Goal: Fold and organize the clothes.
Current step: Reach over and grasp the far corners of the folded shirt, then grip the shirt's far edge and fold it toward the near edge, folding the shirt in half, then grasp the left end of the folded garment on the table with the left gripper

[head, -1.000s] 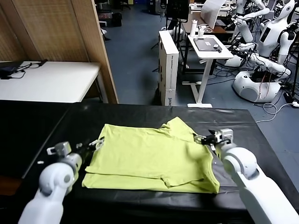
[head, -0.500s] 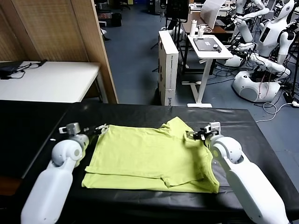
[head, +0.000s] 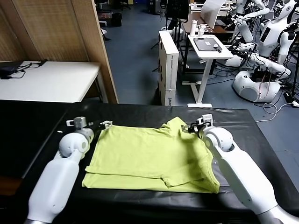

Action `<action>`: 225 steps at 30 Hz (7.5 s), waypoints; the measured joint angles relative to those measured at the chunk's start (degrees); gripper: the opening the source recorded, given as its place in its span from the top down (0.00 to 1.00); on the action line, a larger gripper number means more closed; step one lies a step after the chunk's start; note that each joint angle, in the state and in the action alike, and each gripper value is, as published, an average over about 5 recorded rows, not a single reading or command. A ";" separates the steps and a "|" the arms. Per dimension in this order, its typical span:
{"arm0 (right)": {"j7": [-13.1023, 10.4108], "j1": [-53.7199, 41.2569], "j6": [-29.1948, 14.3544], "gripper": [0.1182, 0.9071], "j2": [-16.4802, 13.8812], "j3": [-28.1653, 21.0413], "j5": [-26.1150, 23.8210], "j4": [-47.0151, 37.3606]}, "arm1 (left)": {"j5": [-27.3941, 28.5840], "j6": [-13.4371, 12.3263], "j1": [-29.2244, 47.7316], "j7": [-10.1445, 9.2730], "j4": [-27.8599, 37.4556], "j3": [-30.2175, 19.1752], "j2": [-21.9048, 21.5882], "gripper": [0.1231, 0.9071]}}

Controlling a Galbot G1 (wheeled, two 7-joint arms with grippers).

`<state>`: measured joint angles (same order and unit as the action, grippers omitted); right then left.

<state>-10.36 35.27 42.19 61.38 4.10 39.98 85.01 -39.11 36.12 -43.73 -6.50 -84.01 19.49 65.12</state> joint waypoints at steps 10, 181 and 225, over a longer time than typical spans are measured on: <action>0.65 -0.19 0.00 0.00 0.79 -0.38 -1.00 -1.61 | 1.58 -0.52 -0.57 1.20 0.85 -0.36 0.33 0.00; 0.55 36.24 -12.13 0.97 1.25 23.83 -2.11 21.58 | 9.41 -5.90 -31.17 1.35 -24.84 14.84 4.03 0.97; 13.11 64.38 -33.02 0.00 -2.74 41.75 1.98 50.03 | -8.04 -0.17 -43.38 8.52 -30.67 24.88 -0.57 0.00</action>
<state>2.74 99.66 9.17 58.65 45.84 41.96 135.04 -47.14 35.95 -87.12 2.01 -114.68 44.38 64.55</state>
